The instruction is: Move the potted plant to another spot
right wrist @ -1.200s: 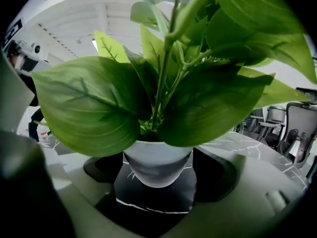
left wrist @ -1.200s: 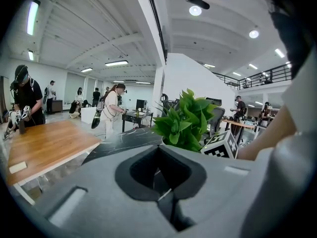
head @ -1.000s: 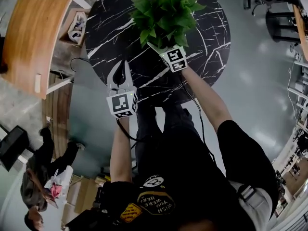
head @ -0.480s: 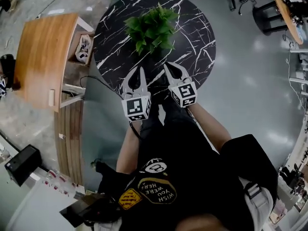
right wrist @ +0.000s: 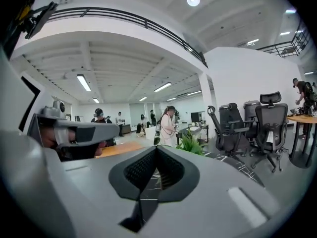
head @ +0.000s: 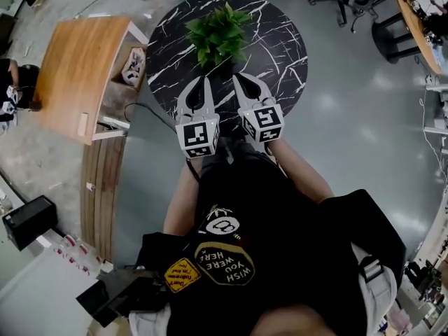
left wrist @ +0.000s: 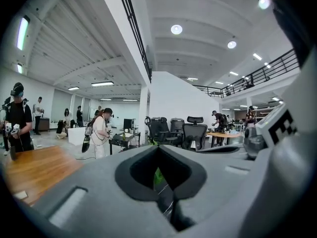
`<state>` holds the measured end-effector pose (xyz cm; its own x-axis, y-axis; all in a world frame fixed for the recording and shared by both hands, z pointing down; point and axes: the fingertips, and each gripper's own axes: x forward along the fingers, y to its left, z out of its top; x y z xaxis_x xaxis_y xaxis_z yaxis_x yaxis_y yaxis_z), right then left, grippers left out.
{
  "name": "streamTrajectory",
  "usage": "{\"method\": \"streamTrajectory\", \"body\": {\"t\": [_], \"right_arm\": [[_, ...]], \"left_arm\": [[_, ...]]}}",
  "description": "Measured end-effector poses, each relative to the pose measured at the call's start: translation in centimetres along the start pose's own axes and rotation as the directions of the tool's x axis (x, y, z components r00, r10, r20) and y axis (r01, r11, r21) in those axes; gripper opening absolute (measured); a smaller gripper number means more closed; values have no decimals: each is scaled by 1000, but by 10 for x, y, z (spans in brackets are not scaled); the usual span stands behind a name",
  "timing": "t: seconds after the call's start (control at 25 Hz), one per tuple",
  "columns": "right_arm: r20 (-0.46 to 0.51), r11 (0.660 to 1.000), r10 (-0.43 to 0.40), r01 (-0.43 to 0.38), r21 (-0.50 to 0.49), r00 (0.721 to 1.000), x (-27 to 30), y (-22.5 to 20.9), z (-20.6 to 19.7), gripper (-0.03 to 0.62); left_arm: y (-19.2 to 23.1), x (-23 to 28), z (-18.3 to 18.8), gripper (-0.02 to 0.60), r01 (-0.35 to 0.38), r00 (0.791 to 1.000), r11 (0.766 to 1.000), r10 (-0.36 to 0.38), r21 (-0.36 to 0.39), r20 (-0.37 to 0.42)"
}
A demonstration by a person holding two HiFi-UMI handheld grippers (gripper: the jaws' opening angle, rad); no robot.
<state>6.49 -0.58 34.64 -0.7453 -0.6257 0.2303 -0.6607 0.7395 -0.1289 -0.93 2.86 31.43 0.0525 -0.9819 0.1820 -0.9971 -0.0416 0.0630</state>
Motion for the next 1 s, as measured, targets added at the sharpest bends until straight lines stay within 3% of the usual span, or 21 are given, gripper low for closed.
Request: {"method": "streamTrajectory", "body": {"t": [0.24,0.48,1.0], "right_arm": [[24,1000,-20,21,-21,1000,-12,18,18,2],[41,999,-20,21,-36,999,-10,26,35,2],[33,1000,-7,8,-27,999,-13,20,35,2]], "left_arm": [[-2,-9,-2,3,20,999,1000,-20,-10,-40],[-3,-9,13,2,46,999,999,-46,6,-13],[-13,-2,19,3,60,998,997,-60,40,3]]}}
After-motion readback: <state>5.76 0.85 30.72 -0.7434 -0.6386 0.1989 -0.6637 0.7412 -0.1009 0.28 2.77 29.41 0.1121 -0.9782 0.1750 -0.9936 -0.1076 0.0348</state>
